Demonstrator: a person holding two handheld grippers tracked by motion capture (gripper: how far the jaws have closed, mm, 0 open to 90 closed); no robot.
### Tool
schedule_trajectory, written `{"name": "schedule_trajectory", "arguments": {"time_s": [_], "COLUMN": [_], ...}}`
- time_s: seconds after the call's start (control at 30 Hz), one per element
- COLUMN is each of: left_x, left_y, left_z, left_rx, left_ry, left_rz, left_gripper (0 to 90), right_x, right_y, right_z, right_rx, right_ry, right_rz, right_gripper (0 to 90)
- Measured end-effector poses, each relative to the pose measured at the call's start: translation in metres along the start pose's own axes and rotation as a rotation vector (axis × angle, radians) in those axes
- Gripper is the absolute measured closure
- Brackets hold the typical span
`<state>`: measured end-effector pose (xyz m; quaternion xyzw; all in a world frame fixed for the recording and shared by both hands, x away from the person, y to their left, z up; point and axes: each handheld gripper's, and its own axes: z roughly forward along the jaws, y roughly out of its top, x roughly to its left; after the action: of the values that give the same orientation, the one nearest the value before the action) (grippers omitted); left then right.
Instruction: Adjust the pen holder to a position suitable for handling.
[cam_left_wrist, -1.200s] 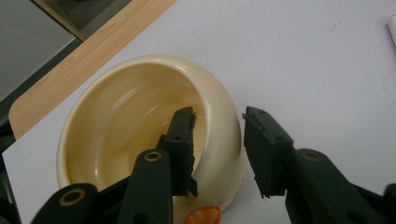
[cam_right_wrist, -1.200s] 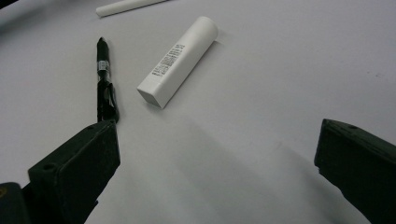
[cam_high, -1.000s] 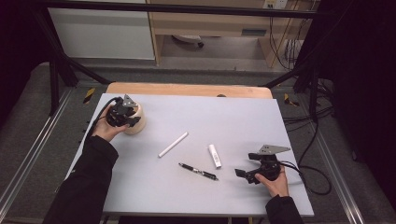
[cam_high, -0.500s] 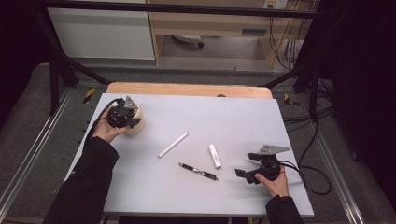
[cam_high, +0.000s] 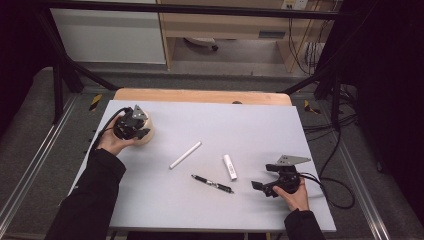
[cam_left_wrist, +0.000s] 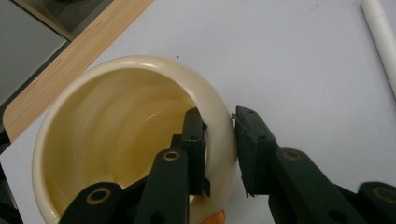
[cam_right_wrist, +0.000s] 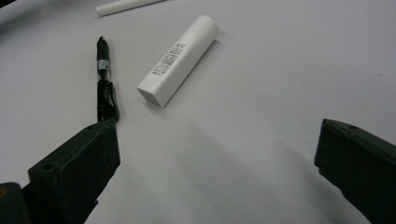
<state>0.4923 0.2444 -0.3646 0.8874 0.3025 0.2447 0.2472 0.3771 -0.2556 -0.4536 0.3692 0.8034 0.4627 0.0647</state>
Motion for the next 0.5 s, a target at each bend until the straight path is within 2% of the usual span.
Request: {"name": "schedule_trajectory", "arguments": {"time_s": [0.27,0.5], "left_x": [-0.004,-0.016], "left_y": [0.003,0.009], "left_z": [-0.012,-0.02], "left_rx": [-0.021,-0.043], "left_ry": [-0.023,-0.043], "left_rz": [-0.01,-0.012], "left_gripper": [75.2,75.4], "right_x": [0.0,0.0], "right_y": [0.0,0.0], "right_z": [0.0,0.0], "right_rx": [0.003,0.003], "right_ry": [0.001,0.002], "right_rz": [-0.002,-0.001], "right_gripper": [0.8,0.8]}}
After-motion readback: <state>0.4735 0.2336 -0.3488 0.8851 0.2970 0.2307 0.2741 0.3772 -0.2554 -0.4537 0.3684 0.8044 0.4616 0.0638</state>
